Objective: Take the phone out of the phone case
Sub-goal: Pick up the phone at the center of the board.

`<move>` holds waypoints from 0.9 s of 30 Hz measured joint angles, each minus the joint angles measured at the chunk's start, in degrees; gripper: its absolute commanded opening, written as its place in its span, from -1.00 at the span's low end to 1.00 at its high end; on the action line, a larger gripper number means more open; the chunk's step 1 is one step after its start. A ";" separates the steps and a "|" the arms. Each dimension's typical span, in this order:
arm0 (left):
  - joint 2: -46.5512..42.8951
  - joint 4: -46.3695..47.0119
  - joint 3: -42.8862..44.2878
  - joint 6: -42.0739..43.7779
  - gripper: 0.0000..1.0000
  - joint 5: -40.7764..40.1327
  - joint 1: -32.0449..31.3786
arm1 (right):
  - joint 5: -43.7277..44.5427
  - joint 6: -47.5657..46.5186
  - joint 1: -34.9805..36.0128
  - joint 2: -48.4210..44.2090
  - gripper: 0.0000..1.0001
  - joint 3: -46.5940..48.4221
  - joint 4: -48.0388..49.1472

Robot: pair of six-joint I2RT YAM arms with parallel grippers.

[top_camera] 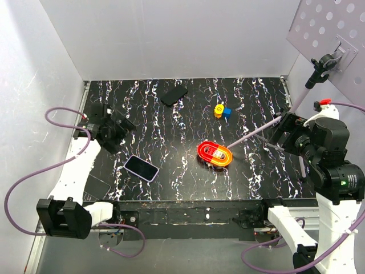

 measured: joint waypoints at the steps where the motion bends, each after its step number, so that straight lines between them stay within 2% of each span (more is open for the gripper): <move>1: 0.33 -1.88 -2.01 -1.75 0.96 -0.33 -0.92 | 0.20 0.33 0.00 0.26 0.97 0.11 -0.48; 6: 0.20 -6.97 -9.55 -8.28 0.96 -2.45 -4.55 | 0.26 0.74 0.00 2.47 0.97 0.44 -2.84; 9: 1.88 -8.81 -10.32 -11.34 0.97 -3.34 -4.72 | -0.72 0.07 0.00 2.47 0.97 0.42 -3.21; 16: 13.57 -11.82 -9.11 -17.03 0.96 -2.99 -4.74 | -3.39 -2.29 0.00 1.05 0.97 0.07 -3.67; 27: 18.99 -7.50 -12.22 -22.34 0.99 0.90 -5.01 | -9.84 -1.97 0.00 -0.63 1.00 -1.62 -3.37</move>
